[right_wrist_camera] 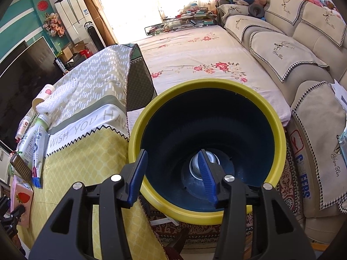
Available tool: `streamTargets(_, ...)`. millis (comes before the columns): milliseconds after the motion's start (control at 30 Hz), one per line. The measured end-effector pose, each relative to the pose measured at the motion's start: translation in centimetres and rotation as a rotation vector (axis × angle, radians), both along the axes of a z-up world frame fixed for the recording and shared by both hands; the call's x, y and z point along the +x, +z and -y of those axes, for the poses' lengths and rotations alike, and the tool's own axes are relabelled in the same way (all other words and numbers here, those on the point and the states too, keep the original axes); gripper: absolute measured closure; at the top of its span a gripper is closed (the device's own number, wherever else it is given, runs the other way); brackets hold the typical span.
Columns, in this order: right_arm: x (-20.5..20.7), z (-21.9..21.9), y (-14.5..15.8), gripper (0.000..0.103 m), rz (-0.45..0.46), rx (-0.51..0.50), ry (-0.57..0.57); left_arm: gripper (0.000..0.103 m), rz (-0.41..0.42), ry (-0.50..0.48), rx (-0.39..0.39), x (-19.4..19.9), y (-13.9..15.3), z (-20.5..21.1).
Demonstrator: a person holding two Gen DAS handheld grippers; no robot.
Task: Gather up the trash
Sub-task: 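Reach the left gripper to the pink carton and grasp it, then carry the pink carton with the left gripper over the bin and release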
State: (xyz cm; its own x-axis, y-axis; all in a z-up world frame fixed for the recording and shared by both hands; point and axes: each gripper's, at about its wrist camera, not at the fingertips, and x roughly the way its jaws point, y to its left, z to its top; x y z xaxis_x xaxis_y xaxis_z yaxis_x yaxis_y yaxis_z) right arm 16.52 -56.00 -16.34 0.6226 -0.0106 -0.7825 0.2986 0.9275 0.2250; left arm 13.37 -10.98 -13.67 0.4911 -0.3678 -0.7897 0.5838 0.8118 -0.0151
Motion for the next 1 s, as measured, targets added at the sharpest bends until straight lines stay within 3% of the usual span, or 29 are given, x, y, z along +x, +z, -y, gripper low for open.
streamTargets(233, -0.6, -0.3, 0.1, 0.056, 0.012, 0.014, 0.008, 0.065, 0.049, 0.01, 0.008, -1.2, 1.5, 0.6)
streamTargets(567, -4.0, 0.2, 2.6, 0.056, 0.09, 0.012, 0.006, 0.065, 0.109, -0.089, -0.039, -2.7, 6.0, 4.2)
streamTargets(733, -6.9, 2.2, 3.9, 0.056, 0.145, 0.025, -0.046, 0.065, 0.123, -0.153, -0.046, -1.7, 6.9, 8.7)
streamTargets(1000, -10.7, 6.6, 4.4, 0.055, 0.209, 0.054, -0.16, 0.065, 0.122, -0.282, -0.074, 0.7, 8.3, 19.7)
